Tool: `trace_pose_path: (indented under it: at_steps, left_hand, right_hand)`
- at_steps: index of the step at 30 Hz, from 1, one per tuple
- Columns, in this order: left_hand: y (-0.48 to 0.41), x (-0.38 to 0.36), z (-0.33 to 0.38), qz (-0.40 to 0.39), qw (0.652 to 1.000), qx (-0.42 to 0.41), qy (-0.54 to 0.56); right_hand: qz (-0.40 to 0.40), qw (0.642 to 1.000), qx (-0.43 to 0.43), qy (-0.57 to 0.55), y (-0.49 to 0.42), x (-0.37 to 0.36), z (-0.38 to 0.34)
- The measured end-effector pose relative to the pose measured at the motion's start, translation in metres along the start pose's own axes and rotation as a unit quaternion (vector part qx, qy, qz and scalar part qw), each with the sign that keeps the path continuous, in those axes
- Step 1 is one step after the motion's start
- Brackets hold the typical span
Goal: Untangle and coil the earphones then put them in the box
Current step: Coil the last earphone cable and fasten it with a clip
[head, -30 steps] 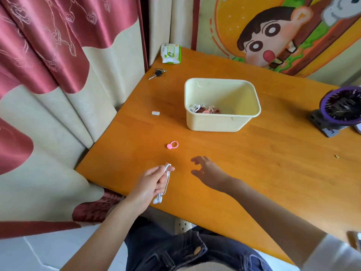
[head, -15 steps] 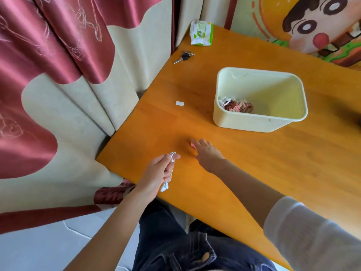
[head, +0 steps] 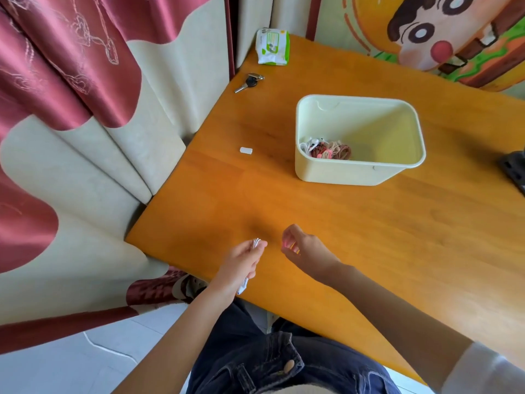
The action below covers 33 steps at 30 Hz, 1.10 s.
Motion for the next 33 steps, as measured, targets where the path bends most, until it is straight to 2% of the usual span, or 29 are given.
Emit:
trace_pose_path:
  at_steps: [4,9,15,21,27,30,33]
  left_hand:
    - [0.001,-0.02,-0.009,-0.04,0.997,0.033,-0.054]
    - [0.006,-0.041,-0.009,-0.074,0.997,0.009,-0.036]
    - [0.019,-0.05,-0.009,-0.141,0.99,-0.028,-0.01]
    - [0.025,-0.051,-0.013,-0.127,0.991,-0.047,0.005]
    - [0.026,-0.046,-0.006,-0.086,0.995,-0.055,-0.011]
    - [0.026,-0.041,0.001,-0.087,0.994,-0.056,-0.035]
    - [0.029,-0.045,0.009,-0.118,0.989,-0.055,-0.072]
  right_hand:
    - [0.067,0.994,0.058,-0.057,0.031,-0.008,-0.009]
    - [0.106,0.987,0.09,-0.085,0.055,-0.018,-0.013]
    - [0.101,0.977,0.127,-0.141,0.077,-0.02,-0.011]
    - [0.08,0.964,0.136,-0.213,0.087,-0.022,-0.01]
    - [0.068,0.914,0.102,-0.387,0.093,-0.017,-0.015]
    - [0.052,0.929,0.076,-0.358,0.096,-0.011,-0.015]
    - [0.029,0.974,0.051,-0.219,0.096,-0.01,-0.012]
Point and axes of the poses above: each hand's wrist, its own y-axis away from the middle knuckle, its own x-axis out of the back of the hand, z = x × y, the point moved 2 cm from there along -y, towards the middle knuckle, and after that the axes turned 15 degrees about -z, right-handed, at the moved point
